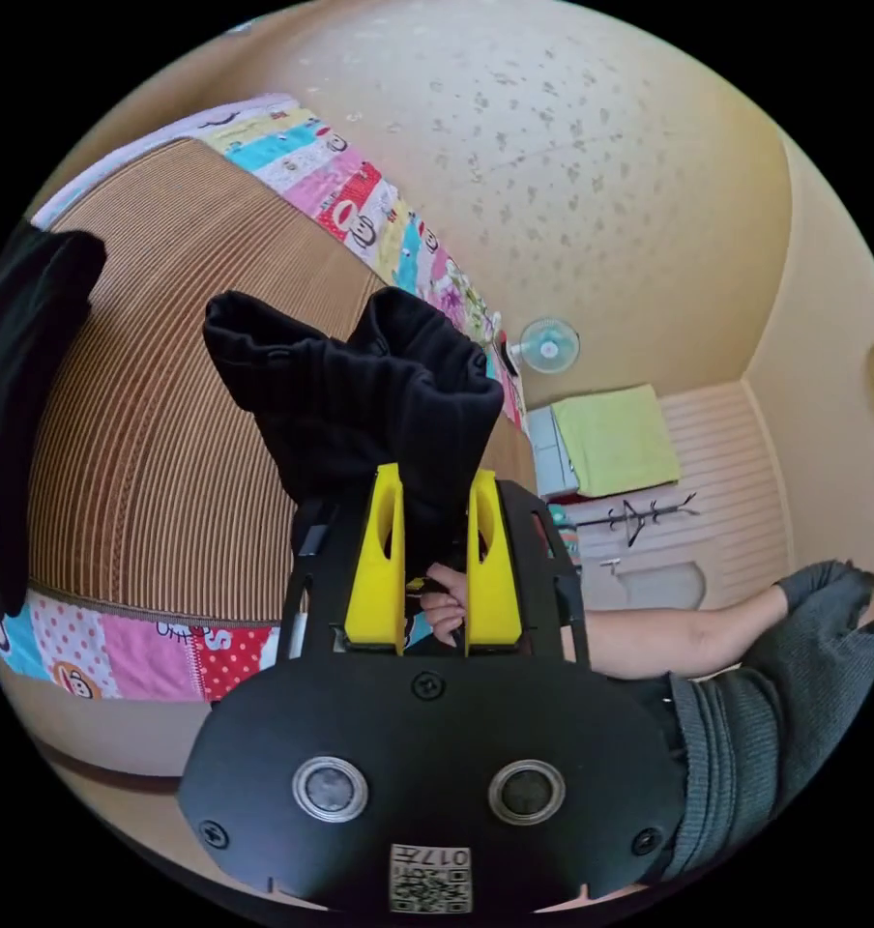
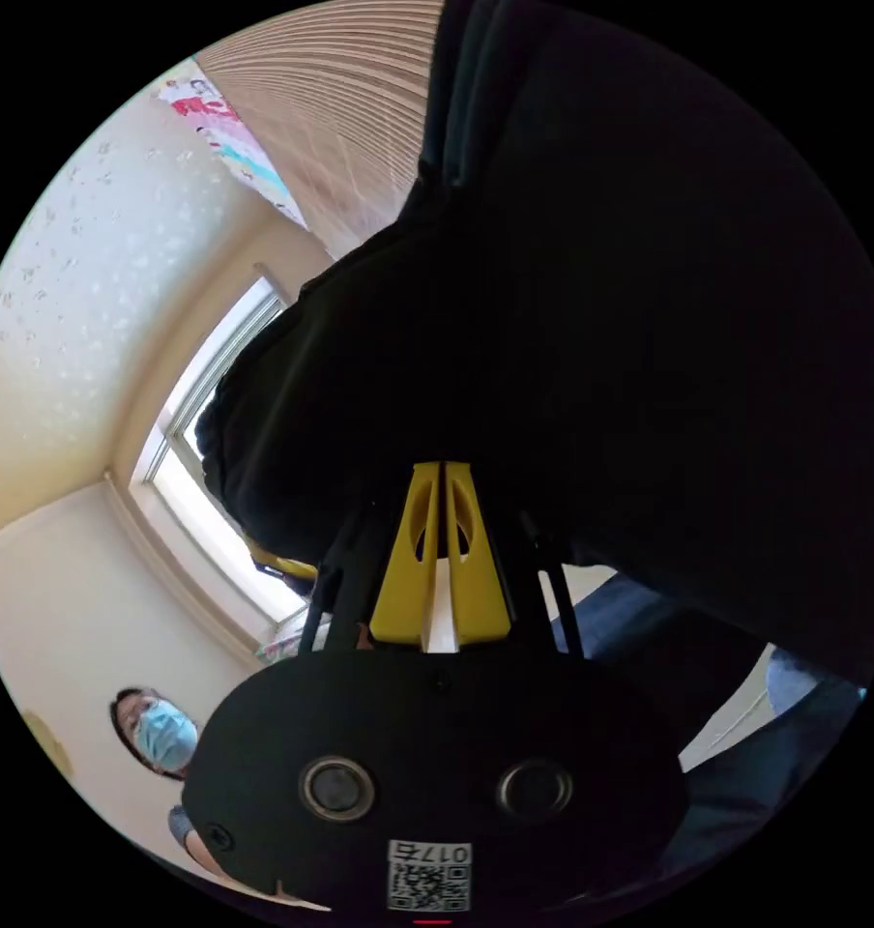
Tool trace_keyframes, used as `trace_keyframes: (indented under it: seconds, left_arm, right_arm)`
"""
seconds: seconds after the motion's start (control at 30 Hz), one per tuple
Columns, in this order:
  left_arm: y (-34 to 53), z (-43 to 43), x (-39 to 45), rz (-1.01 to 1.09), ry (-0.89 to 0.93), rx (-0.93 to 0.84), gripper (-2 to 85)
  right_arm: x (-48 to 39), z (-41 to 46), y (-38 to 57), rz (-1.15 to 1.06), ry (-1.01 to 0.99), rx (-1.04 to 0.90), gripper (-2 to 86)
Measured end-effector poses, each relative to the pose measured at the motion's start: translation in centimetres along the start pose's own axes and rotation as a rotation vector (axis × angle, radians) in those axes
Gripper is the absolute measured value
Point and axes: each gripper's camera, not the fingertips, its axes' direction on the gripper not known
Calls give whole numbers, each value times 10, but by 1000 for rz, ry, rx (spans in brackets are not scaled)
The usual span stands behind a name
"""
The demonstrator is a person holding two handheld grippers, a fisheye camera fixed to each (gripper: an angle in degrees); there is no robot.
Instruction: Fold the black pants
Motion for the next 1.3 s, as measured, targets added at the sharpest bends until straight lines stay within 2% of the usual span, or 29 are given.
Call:
trace_keyframes:
  seconds: [0.1,0.17,0.2,0.27,0.33,0.47,0.57,0.67,0.77,0.9,0.97,1.03,1.1,1.17,1.3]
  left_arm:
    - [4,59,50,199,-84,-135,103]
    - [11,124,82,365,-109,-308,110]
    - [14,140,86,396,-83,-356,111]
    - [25,201,91,443,50,-593,91]
    - [31,223,88,452,186,-687,66]
    - [25,213,54,338,56,-576,95]
    - [16,195,4,135,-114,-470,144]
    - [12,189,-48,-58,-188,-422,182]
    - [12,202,-90,-189,-203,-475,194]
    - [16,214,-123,-316,-162,-506,207]
    - [18,216,-132,-340,-127,-496,207]
    - [19,216,-136,-347,-118,-483,206]
    - [21,213,-140,-352,-115,-454,206]
    - [23,212,-149,-353,-115,-431,206]
    - [31,225,-167,-352,-67,-491,196]
  right_arm:
    - [4,-68,29,-168,-12,-4,4]
    - [18,-141,69,-161,134,113,4]
    - [22,-160,81,-145,175,151,4]
    - [43,-231,133,-42,308,304,5]
    - [54,-274,172,41,370,426,6]
    - [70,-322,234,54,338,640,11]
    - [76,-318,230,-15,274,639,23]
    - [71,-291,199,-70,280,564,64]
    - [60,-254,155,-65,404,469,131]
    - [47,-213,115,-87,575,420,153]
    - [54,-191,89,36,702,341,128]
    - [49,-183,75,49,719,274,90]
    - [33,-177,71,-30,633,217,52]
    - [-1,-169,93,-181,681,194,39]
    - [0,-176,133,-169,739,250,25]
